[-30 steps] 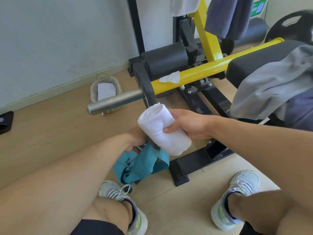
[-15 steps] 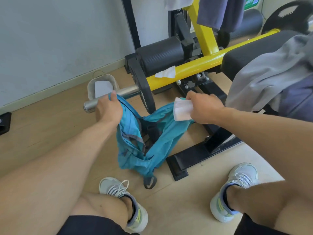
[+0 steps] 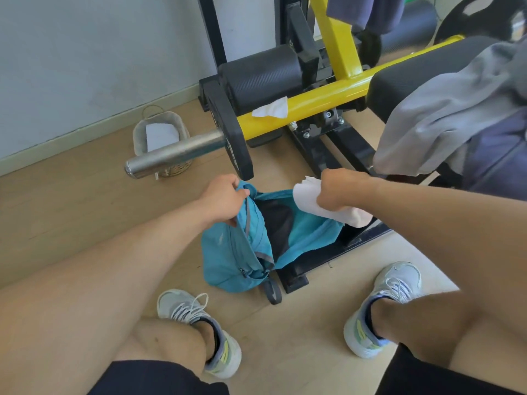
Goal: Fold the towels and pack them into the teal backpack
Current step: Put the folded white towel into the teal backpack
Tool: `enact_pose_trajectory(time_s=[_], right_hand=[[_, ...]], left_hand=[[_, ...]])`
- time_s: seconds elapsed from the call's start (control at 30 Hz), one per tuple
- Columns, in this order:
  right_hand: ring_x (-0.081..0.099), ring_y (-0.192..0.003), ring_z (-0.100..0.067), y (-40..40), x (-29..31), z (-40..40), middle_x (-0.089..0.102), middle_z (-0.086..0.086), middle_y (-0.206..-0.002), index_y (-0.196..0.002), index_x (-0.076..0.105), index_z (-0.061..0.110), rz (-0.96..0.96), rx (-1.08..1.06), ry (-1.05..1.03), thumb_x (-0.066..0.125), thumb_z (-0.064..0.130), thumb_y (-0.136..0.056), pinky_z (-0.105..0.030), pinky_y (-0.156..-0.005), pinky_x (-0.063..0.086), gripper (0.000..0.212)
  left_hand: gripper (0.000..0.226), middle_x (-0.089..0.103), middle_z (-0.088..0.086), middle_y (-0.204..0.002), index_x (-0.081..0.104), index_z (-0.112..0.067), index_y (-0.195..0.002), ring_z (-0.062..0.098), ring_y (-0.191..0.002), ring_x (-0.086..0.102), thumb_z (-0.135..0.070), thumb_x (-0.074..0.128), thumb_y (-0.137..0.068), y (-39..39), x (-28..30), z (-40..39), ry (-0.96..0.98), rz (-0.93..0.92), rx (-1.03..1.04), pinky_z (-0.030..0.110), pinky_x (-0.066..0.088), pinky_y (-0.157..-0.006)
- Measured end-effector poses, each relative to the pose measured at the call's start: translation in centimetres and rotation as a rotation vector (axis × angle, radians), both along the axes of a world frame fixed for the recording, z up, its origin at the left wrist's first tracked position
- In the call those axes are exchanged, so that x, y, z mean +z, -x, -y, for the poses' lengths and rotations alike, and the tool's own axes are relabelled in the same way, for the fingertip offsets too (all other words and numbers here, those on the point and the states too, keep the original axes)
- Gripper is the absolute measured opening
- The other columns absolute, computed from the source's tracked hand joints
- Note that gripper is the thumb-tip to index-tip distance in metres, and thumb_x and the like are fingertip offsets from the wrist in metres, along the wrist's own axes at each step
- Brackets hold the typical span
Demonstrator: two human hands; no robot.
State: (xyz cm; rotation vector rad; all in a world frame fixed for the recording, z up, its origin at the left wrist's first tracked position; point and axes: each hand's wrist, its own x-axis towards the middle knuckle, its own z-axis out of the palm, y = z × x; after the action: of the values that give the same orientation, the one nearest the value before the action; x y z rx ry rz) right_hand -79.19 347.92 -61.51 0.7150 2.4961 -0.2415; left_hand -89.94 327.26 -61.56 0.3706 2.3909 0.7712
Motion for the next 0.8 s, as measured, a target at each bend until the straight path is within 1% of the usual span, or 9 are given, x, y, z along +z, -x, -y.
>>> enact_pose_trajectory(time_s=[0.07,0.13,0.2,0.37,0.43,0.5,0.6,0.7,0.8], right_hand=[[0.062,-0.099,-0.028,0.4,-0.7,0.7,0.062,-0.01,-0.114,-0.135,0.052,0.007,-0.047,-0.027,0.072,0.057,0.039,-0.096,-0.037,-0.084,0.056,0.05],[0.059,-0.108,-0.03,0.8,-2.0,1.8,0.061,-0.014,-0.126,-0.14,0.05,0.003,-0.058,-0.149,0.263,0.06,0.042,-0.097,-0.035,-0.083,0.048,0.059],[0.057,-0.122,-0.034,0.8,-3.6,3.0,0.057,-0.014,-0.139,-0.145,0.046,0.003,-0.042,-0.251,0.407,0.062,0.048,-0.096,-0.035,-0.089,0.046,0.069],[0.054,-0.13,-0.032,1.6,-7.2,3.5,0.055,-0.011,-0.145,-0.148,0.046,0.008,0.026,-0.256,0.437,0.056,0.054,-0.098,-0.04,-0.106,0.046,0.068],[0.051,-0.133,-0.033,2.5,-8.0,3.9,0.053,-0.013,-0.147,-0.149,0.043,0.006,-0.044,-0.366,0.497,0.055,0.051,-0.099,-0.039,-0.107,0.042,0.068],[0.049,-0.135,-0.036,3.7,-9.6,5.0,0.049,-0.016,-0.15,-0.15,0.04,0.002,-0.129,-0.532,0.644,0.059,0.044,-0.1,-0.04,-0.107,0.041,0.068],[0.055,-0.126,-0.037,5.1,-13.6,7.5,0.055,-0.017,-0.143,-0.145,0.046,0.001,-0.15,-0.668,0.826,0.065,0.037,-0.094,-0.044,-0.106,0.046,0.065],[0.058,-0.118,-0.035,5.5,-17.3,9.7,0.061,-0.015,-0.133,-0.134,0.054,0.003,-0.127,-0.58,0.762,0.064,0.037,-0.093,-0.038,-0.094,0.048,0.054],[0.054,-0.128,-0.037,5.1,-20.3,10.7,0.055,-0.017,-0.139,-0.139,0.047,0.005,-0.255,-0.635,0.638,0.059,0.035,-0.1,-0.037,-0.099,0.044,0.051]], left_hand=[[0.023,0.071,0.02,-0.098,0.052,0.001,-0.106,0.026,-0.07,0.072,-0.022,0.057,-0.104,-0.1,-0.1,-0.2,-0.026,0.025,0.023,0.029,0.058,-0.045],[0.026,0.071,0.021,-0.1,0.053,0.002,-0.113,0.025,-0.071,0.072,-0.018,0.063,-0.101,-0.2,-0.2,-0.4,-0.047,0.06,0.04,0.026,0.055,-0.043],[0.028,0.071,0.021,-0.102,0.054,-0.001,-0.114,0.026,-0.073,0.074,-0.014,0.07,-0.096,-0.2,-0.5,-0.5,-0.048,0.099,0.034,0.029,0.057,-0.046],[0.036,0.07,0.019,-0.105,0.054,-0.012,-0.11,0.03,-0.086,0.075,0.0,0.077,-0.085,0.1,-0.9,-0.5,-0.014,0.166,-0.016,0.042,0.065,-0.068],[0.037,0.07,0.018,-0.106,0.055,-0.013,-0.111,0.031,-0.086,0.075,0.002,0.075,-0.085,0.1,-0.9,-0.4,-0.013,0.168,-0.016,0.044,0.065,-0.072],[0.033,0.071,0.018,-0.104,0.055,-0.014,-0.107,0.031,-0.087,0.075,0.003,0.072,-0.085,0.2,-1.0,-0.1,-0.011,0.163,-0.015,0.045,0.065,-0.073],[0.03,0.071,0.018,-0.102,0.055,-0.013,-0.106,0.034,-0.089,0.075,0.004,0.069,-0.086,0.5,-1.4,0.4,0.019,0.156,-0.012,0.046,0.065,-0.073],[0.025,0.069,0.017,-0.103,0.055,-0.012,-0.103,0.035,-0.093,0.073,0.006,0.065,-0.089,1.2,-2.0,1.1,0.098,0.124,-0.026,0.049,0.064,-0.075],[0.026,0.065,0.015,-0.107,0.055,-0.011,-0.111,0.036,-0.096,0.07,0.001,0.066,-0.09,2.0,-2.6,1.7,0.232,0.06,-0.064,0.05,0.063,-0.077]])
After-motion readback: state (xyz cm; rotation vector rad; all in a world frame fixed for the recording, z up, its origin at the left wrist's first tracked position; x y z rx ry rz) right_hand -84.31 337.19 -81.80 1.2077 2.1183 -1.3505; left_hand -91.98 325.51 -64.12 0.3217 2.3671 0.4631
